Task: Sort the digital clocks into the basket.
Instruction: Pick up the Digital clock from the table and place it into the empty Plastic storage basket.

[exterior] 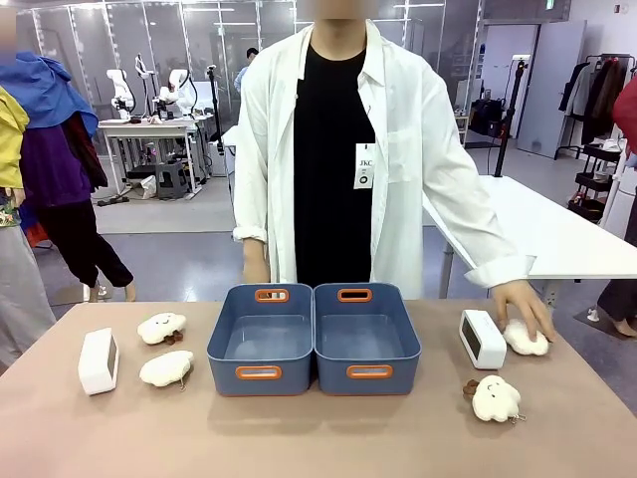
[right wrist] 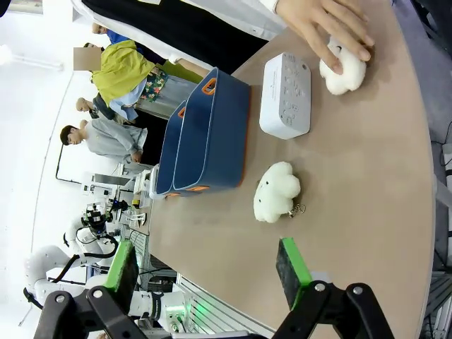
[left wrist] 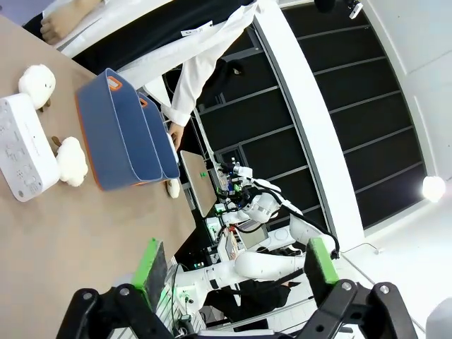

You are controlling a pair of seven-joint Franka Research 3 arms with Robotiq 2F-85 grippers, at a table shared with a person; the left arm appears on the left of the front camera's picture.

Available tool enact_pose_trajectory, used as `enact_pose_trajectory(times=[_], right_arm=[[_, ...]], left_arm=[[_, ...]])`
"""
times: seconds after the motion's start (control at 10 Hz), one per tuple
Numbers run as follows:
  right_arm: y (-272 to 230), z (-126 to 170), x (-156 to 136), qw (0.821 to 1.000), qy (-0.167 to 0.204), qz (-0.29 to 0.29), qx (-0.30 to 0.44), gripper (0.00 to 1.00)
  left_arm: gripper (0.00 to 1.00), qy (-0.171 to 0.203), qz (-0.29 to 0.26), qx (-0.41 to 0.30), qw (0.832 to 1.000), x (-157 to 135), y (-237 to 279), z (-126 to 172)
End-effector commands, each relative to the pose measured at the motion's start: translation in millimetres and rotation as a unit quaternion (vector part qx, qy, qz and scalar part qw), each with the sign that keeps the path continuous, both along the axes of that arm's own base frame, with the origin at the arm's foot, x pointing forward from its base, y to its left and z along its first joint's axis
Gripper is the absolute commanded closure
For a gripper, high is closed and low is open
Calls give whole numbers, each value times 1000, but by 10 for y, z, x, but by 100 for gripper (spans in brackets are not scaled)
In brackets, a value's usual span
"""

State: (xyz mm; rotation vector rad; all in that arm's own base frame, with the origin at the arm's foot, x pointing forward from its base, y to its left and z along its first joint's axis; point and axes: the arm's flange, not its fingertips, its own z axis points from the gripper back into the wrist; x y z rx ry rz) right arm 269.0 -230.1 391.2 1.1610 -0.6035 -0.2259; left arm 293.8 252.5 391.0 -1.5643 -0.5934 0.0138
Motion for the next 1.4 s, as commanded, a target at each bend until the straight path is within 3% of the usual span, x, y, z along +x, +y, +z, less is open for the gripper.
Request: enact_pose_trajectory(times=[0.0,0.1,0.2,0.6,0.9,1.3], right_arm=[[-15,19,-24,1000,-2,4,-2,0],[-15,19,-24,1000,-2,4,-2,0],[-15,19,-24,1000,-2,4,-2,0],[-15,19,-24,1000,-2,4,-2,0],[-15,19,-24,1000,-2,4,-2,0],[-15,19,-24,1000,-2,4,-2,0]], left_arm=[[0,0,0,0,1000,0,0,0],[0,44,-33,96,994,182,-464,433],[0,101,-43,168,980,450,-805,657],[0,232,-2,320,919,945,-1572,852],[0,265,14,384,884,1037,-1966,895],[0,262,8,381,887,952,-1952,858]])
